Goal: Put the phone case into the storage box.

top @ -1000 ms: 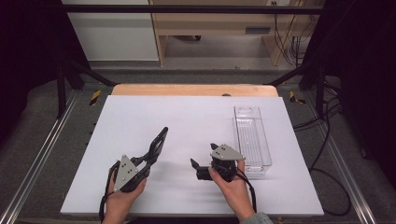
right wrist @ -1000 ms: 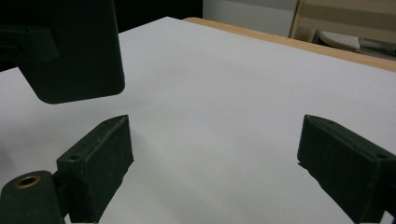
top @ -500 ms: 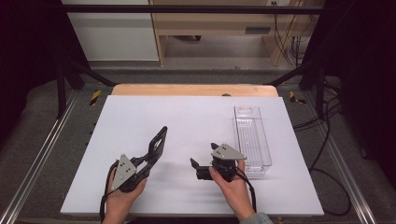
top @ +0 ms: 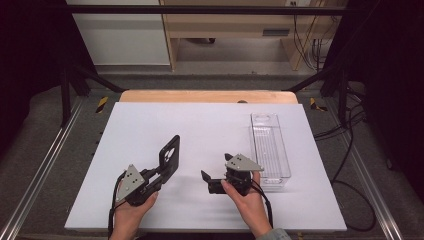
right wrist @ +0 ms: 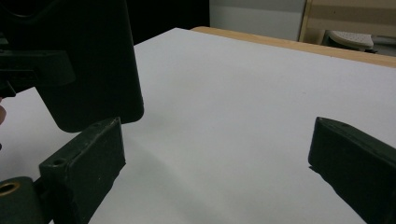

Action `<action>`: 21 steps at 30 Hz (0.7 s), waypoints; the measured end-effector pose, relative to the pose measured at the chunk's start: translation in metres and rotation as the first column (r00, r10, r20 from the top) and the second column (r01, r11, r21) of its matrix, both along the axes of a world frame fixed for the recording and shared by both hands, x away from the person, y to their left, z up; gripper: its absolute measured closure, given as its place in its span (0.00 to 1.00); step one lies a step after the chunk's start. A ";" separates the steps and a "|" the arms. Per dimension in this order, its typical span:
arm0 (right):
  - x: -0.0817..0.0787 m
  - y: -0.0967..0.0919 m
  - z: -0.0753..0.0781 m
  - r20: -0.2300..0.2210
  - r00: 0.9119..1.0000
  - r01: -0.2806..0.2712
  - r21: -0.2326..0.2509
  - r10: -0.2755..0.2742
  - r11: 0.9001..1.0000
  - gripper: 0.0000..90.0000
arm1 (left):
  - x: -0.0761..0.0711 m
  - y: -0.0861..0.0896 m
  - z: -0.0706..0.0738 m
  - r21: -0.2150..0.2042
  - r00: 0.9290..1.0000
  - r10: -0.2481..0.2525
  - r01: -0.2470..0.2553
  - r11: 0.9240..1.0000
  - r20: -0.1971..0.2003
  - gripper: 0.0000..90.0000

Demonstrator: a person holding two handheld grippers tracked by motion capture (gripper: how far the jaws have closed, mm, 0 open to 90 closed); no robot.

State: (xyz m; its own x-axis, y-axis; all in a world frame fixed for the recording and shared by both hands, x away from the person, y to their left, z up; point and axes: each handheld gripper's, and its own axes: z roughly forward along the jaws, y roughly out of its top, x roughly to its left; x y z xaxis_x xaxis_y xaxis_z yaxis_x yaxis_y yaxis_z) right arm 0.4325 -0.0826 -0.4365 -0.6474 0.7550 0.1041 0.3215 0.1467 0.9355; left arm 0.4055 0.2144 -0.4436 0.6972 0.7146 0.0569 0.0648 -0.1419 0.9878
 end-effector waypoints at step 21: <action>0.004 0.016 0.038 0.028 0.998 -0.061 0.036 0.061 0.997 0.04 | 0.004 0.005 -0.002 -0.070 0.999 -0.008 0.005 0.998 -0.042 0.89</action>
State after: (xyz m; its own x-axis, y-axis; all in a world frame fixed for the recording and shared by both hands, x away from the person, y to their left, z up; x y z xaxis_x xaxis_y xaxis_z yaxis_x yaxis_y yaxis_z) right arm 0.4368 -0.0667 -0.3987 -0.6951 0.7100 0.1127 0.2875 0.1309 0.9488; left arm 0.4091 0.2191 -0.4453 0.7024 0.7114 -0.0226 0.1058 -0.0730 0.9917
